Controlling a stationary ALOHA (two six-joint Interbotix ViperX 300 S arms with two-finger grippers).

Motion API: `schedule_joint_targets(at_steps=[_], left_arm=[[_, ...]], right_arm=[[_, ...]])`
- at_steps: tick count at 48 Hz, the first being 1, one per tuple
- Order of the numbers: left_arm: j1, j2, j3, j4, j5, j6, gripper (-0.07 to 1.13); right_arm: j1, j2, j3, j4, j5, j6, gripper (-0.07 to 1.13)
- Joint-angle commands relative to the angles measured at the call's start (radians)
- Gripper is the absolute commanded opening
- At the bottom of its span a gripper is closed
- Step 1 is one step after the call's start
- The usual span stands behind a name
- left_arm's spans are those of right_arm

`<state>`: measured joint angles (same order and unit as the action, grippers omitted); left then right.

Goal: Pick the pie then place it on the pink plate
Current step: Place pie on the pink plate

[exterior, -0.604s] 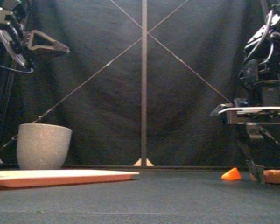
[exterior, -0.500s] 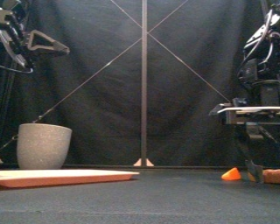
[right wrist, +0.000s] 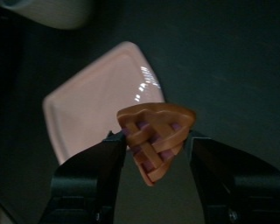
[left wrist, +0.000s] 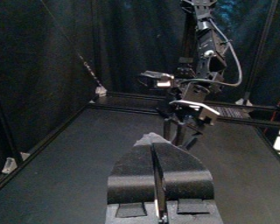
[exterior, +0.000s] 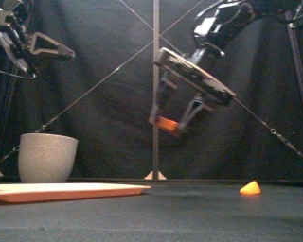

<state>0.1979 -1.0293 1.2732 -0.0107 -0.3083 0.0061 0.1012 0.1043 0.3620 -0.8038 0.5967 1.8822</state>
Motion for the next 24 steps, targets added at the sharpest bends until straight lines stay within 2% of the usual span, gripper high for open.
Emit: schedule_joint_targets(at_steps=[1, 9, 15, 20, 24], left_arm=[[0.003, 0.003, -0.025, 0.009, -0.009, 0.002, -0.02], [0.002, 0.002, -0.029, 0.011, -0.009, 0.002, -0.02], [0.003, 0.002, -0.031, 0.011, -0.009, 0.002, -0.02], [0.003, 0.002, -0.031, 0.012, -0.009, 0.002, -0.01], [0.005, 0.003, -0.032, 0.015, -0.009, 0.002, -0.02]], right_arm=[[-0.003, 0.060, -0.114, -0.084, -0.094, 0.002, 0.53], [-0.017, 0.186, -0.202, -0.083, -0.230, -0.006, 0.53], [-0.029, 0.235, -0.221, -0.083, -0.230, -0.006, 0.56], [-0.029, 0.242, -0.219, -0.086, -0.215, -0.005, 0.68], [-0.029, 0.244, -0.218, -0.092, -0.202, -0.006, 0.83]])
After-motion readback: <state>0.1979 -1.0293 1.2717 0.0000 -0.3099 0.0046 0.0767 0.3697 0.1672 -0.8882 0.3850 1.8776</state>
